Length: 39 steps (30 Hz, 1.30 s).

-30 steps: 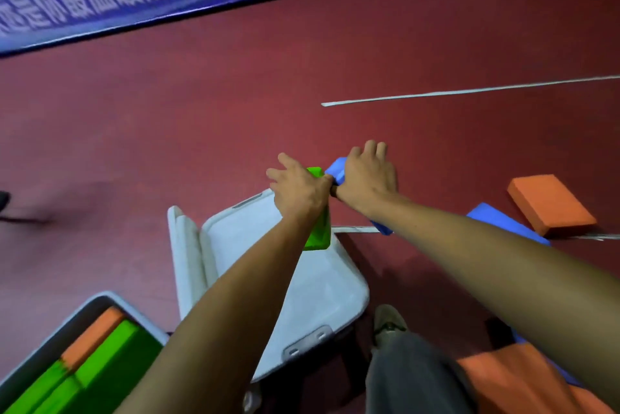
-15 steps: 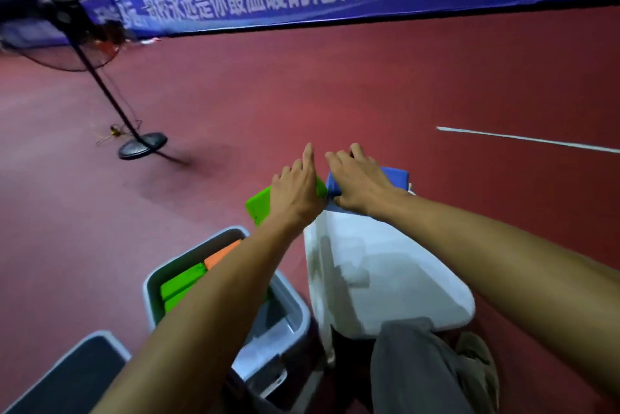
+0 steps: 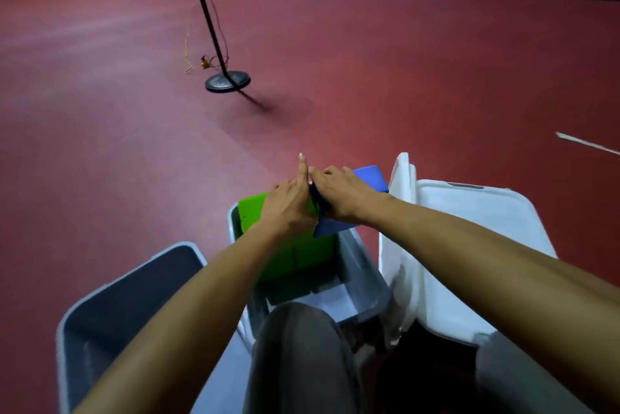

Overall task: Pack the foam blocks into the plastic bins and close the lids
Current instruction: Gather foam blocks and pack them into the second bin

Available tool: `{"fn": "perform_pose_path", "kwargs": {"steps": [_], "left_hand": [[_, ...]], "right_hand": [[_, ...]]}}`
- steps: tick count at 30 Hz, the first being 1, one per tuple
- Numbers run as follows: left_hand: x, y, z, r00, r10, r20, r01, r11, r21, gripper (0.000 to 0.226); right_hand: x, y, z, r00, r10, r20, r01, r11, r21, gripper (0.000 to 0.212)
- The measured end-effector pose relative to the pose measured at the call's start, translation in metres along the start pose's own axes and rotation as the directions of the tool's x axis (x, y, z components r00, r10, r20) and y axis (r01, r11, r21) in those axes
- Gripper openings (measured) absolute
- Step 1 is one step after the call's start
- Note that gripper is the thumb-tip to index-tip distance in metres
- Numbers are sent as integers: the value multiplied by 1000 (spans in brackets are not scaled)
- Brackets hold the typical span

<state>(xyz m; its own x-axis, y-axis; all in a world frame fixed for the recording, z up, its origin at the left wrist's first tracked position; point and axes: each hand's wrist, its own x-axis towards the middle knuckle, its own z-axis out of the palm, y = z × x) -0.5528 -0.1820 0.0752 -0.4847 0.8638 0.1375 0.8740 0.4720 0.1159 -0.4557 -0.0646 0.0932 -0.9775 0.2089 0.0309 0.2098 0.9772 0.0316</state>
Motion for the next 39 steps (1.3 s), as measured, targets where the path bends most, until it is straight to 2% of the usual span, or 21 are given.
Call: {"fn": "perform_pose_path", "kwargs": {"steps": [7, 10, 13, 17, 20, 26, 31, 35, 39], "left_hand": [[-12, -63, 72, 984, -45, 175, 67, 991, -120, 122], [-10, -76, 105, 975, -45, 218, 82, 983, -162, 122], [-4, -82, 135, 967, -52, 249, 95, 982, -164, 122], [1, -87, 166, 952, -89, 292, 140, 978, -158, 120], [8, -94, 184, 938, -116, 326, 173, 973, -150, 118], [28, -108, 222, 925, -162, 345, 218, 967, -130, 124], [34, -120, 242, 927, -159, 341, 208, 972, -110, 130], [31, -125, 251, 928, -152, 341, 187, 980, -70, 127], [29, -131, 263, 942, -143, 304, 152, 988, -7, 125]], "right_hand": [[48, -27, 85, 986, -94, 135, 86, 994, 69, 75], [58, -27, 116, 976, -108, 192, 97, 993, 66, 80], [69, -22, 146, 962, -126, 241, 112, 991, 72, 84], [84, -13, 179, 942, -150, 299, 132, 988, 77, 76], [95, -12, 200, 937, -148, 316, 129, 988, 78, 78], [118, -2, 232, 938, -160, 306, 127, 984, 126, 65], [130, 2, 250, 935, -184, 305, 130, 973, 188, 75], [130, -1, 261, 919, -200, 340, 136, 970, 203, 71], [131, -5, 281, 928, -216, 304, 151, 963, 225, 72]]}}
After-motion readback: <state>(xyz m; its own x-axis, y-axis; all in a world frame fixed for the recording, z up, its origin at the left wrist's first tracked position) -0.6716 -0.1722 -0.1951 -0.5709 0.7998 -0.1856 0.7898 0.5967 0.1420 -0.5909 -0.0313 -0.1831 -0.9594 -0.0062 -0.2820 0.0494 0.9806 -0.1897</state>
